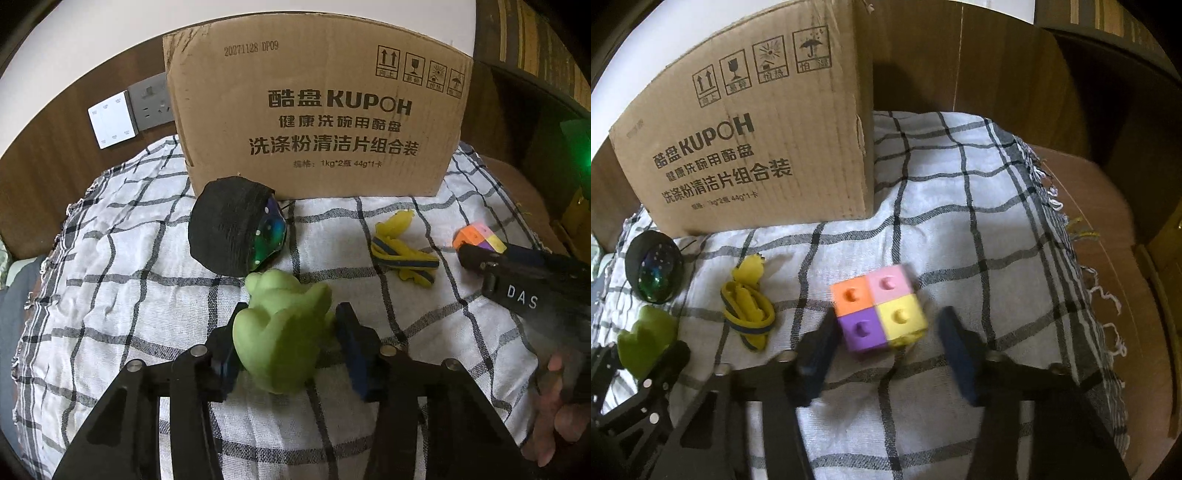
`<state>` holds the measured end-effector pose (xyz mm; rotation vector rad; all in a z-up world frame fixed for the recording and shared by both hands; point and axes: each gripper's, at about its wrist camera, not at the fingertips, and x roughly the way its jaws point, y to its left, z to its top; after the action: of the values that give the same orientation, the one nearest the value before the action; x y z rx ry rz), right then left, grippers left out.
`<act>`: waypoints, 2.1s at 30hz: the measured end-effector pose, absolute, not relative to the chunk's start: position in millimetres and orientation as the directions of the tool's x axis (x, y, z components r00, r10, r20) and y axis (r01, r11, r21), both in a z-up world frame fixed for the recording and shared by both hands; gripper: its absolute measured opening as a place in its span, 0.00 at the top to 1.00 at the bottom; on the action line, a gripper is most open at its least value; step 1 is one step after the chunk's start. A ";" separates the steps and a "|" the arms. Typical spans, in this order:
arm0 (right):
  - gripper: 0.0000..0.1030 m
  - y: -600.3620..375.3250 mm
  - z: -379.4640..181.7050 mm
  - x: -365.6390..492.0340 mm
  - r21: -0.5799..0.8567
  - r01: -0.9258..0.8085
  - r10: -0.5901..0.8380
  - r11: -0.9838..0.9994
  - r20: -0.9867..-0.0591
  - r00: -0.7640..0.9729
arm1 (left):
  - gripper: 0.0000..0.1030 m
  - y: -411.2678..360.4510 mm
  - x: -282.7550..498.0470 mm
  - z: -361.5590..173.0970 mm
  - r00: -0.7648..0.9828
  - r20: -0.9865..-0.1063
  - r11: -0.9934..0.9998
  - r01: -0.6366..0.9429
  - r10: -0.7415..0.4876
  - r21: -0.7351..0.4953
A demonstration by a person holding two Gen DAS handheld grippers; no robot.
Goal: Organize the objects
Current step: 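Grasp the green plush frog with the left tool while the right tool grasps the foam cubes, then lift the green frog and foam cubes and carry them over the box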
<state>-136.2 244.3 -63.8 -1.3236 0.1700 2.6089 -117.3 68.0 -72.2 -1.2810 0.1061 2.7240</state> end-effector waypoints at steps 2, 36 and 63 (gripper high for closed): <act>0.57 245.0 -63.4 -135.4 0.012 -0.238 0.132 -0.971 -0.805 -0.578 | 0.55 68.3 -116.9 -71.9 -0.633 -0.770 -0.989 -0.145 0.085 0.010; 0.57 238.1 -6.2 -103.5 0.009 -0.269 0.186 -0.963 -0.700 -0.690 | 0.55 56.7 -103.3 -23.4 -0.723 -0.687 -0.992 -0.125 0.077 0.020; 0.57 223.7 67.6 -100.6 -0.013 -0.249 0.211 -0.968 -0.573 -0.792 | 0.55 51.7 -110.9 37.4 -0.808 -0.585 -0.993 -0.113 0.074 0.031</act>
<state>-100.6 223.7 67.6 -0.8719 0.0928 2.7618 -110.9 51.7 37.4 -0.9323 0.0979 2.8952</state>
